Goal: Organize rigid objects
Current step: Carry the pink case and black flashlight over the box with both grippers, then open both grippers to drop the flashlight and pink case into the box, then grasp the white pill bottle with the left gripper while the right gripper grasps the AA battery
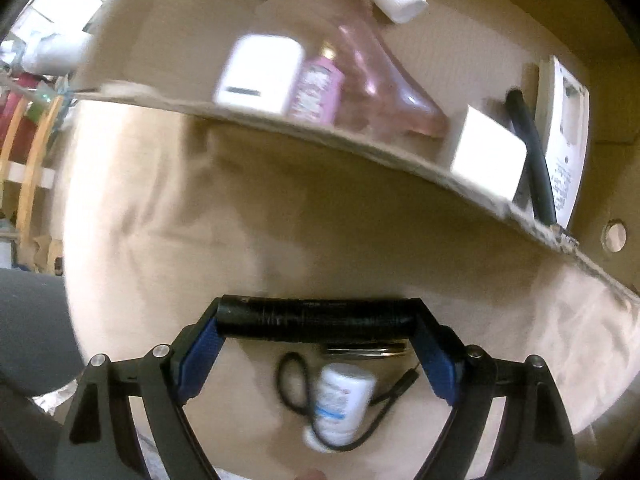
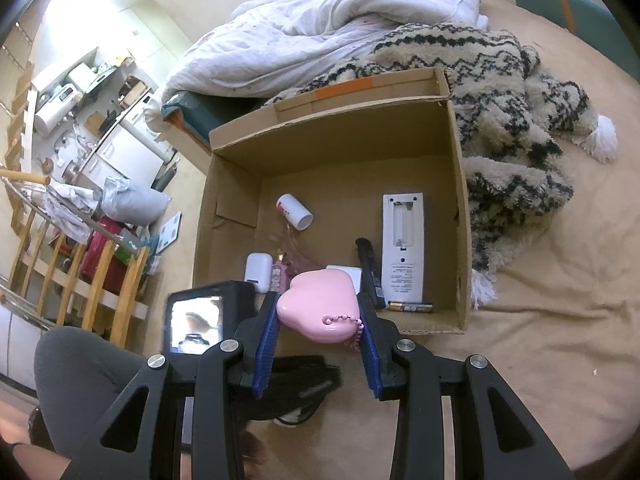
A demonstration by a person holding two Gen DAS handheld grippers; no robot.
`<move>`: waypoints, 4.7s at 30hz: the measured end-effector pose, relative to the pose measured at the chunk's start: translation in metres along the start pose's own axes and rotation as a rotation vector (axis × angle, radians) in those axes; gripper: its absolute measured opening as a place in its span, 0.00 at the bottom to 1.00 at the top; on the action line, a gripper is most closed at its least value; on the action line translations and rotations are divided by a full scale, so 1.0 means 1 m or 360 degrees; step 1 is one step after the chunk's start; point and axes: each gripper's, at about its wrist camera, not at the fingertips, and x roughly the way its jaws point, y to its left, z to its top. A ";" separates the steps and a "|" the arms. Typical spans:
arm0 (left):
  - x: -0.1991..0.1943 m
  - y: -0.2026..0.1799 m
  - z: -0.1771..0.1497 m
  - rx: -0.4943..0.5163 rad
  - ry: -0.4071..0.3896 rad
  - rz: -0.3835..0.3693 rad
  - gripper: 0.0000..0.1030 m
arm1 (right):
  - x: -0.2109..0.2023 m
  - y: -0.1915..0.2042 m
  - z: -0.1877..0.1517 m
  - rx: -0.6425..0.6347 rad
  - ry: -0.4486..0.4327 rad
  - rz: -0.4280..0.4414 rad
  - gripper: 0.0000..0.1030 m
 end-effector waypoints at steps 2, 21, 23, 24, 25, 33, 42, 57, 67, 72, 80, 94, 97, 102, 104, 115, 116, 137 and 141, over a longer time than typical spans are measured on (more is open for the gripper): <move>-0.010 0.011 0.001 0.0008 -0.0031 0.0009 0.83 | -0.001 -0.001 0.000 0.0001 -0.0005 -0.0004 0.38; -0.192 0.080 -0.025 0.0218 -0.0613 -0.0058 0.83 | -0.021 -0.002 -0.003 0.0024 -0.0110 0.0042 0.38; -0.211 0.086 -0.024 0.0221 -0.0674 -0.0061 0.83 | -0.023 -0.001 -0.003 0.0009 -0.0127 0.0044 0.38; -0.215 0.087 -0.023 0.0217 -0.0704 -0.0068 0.83 | -0.023 -0.001 -0.002 0.0007 -0.0130 0.0044 0.38; -0.224 0.090 -0.022 0.0210 -0.0741 -0.0076 0.83 | -0.023 -0.001 -0.002 0.0010 -0.0134 0.0046 0.38; -0.243 0.101 0.001 0.0165 -0.0949 -0.0055 0.83 | -0.032 0.001 0.017 -0.0004 -0.0218 0.0060 0.38; -0.264 0.101 0.030 0.0053 -0.1154 -0.0089 0.83 | -0.041 0.000 0.060 -0.0024 -0.0321 0.0015 0.38; -0.138 0.017 0.074 0.0442 -0.0896 0.0038 0.83 | 0.034 -0.027 0.049 0.0051 0.0019 -0.0196 0.38; -0.092 0.009 0.078 0.0480 -0.0733 0.0049 0.83 | 0.061 -0.027 0.040 0.0012 0.0168 -0.0279 0.38; -0.092 0.008 0.080 0.0479 -0.0727 0.0039 0.83 | 0.070 -0.031 0.036 0.0021 0.0215 -0.0307 0.38; -0.092 0.008 0.078 0.0488 -0.0721 0.0032 0.83 | 0.075 -0.032 0.034 0.0009 0.0242 -0.0329 0.38; -0.108 0.027 0.082 0.0326 -0.0785 -0.0200 0.99 | 0.058 -0.032 0.043 0.0072 0.0124 -0.0197 0.75; -0.115 0.031 0.083 0.0293 -0.0827 -0.0232 0.99 | 0.053 -0.028 0.047 0.0058 0.0080 -0.0168 0.97; -0.113 0.033 0.086 0.0274 -0.0798 -0.0221 0.99 | 0.050 -0.024 0.048 0.0033 0.0057 -0.0185 1.00; -0.112 0.033 0.087 0.0276 -0.0784 -0.0220 0.99 | 0.052 -0.025 0.049 0.0040 0.0063 -0.0195 1.00; -0.124 0.039 0.080 0.0277 -0.0789 -0.0229 0.99 | 0.045 -0.025 0.048 0.0063 0.0035 -0.0192 1.00; -0.129 0.042 0.080 0.0264 -0.0801 -0.0247 0.99 | 0.042 -0.026 0.048 0.0074 0.0022 -0.0192 1.00; -0.135 0.092 0.007 0.0261 -0.0696 -0.0213 0.99 | 0.005 -0.023 0.004 0.0146 0.0016 -0.0195 1.00; -0.117 0.091 -0.009 0.0294 -0.0542 -0.0239 0.99 | 0.005 -0.017 -0.010 0.0135 0.0053 -0.0204 1.00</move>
